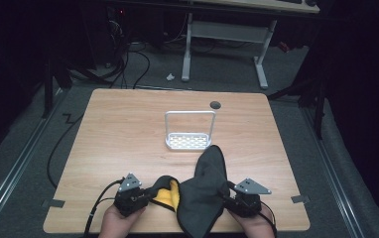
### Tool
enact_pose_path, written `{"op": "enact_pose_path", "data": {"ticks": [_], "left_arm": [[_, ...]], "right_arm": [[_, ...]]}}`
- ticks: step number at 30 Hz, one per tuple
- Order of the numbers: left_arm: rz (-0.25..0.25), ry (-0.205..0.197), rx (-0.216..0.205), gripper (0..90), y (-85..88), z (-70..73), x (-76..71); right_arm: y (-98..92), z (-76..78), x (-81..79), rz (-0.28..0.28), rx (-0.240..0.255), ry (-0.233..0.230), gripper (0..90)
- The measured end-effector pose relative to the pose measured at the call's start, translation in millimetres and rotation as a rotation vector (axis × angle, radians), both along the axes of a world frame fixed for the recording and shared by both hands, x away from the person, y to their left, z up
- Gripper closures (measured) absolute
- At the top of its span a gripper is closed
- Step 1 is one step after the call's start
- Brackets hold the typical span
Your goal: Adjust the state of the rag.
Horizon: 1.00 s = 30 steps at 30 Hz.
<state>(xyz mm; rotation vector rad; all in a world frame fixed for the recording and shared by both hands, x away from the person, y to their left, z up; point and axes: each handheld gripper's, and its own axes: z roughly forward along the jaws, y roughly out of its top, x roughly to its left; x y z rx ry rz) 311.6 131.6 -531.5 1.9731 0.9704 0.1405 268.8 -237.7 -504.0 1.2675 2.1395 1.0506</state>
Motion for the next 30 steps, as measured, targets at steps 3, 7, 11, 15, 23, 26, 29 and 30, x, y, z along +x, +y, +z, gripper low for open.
{"op": "enact_pose_path", "data": {"ticks": [3, 7, 11, 15, 23, 26, 29, 30], "left_arm": [[0.043, 0.003, 0.007, 79.7, 11.4, 1.6, 2.3], [0.069, 0.009, 0.0, 78.8, 23.2, 2.2, 4.5], [0.075, 0.006, 0.007, 78.3, 25.3, 1.4, 6.4], [0.071, -0.005, 0.007, 79.2, 24.4, 2.9, 5.9], [0.05, -0.006, -0.026, 80.4, 24.4, 5.8, 5.6], [0.049, -0.017, 0.004, 78.7, 19.2, 3.7, 5.4], [0.082, 0.002, 0.02, 63.4, 20.3, 2.4, 8.3], [0.082, 0.009, 0.013, 57.5, 21.5, 3.4, 8.0]], "right_arm": [[1.3, -8.3, 4.4, 0.003, -0.029, 0.038, 53.7], [5.2, -16.2, 6.7, 0.024, -0.036, 0.088, 55.3], [11.8, -19.4, 6.5, 0.066, -0.061, 0.098, 75.4], [15.2, -10.7, 2.2, 0.06, -0.099, 0.029, 84.8], [-10.6, 16.1, 1.2, -0.055, -0.044, -0.095, 86.6], [-16.3, 23.0, 1.4, -0.083, -0.025, -0.129, 86.4], [-15.4, 21.1, 4.6, -0.097, -0.028, -0.123, 82.9], [-14.8, 17.3, 6.8, -0.096, -0.023, -0.101, 81.5]]}}
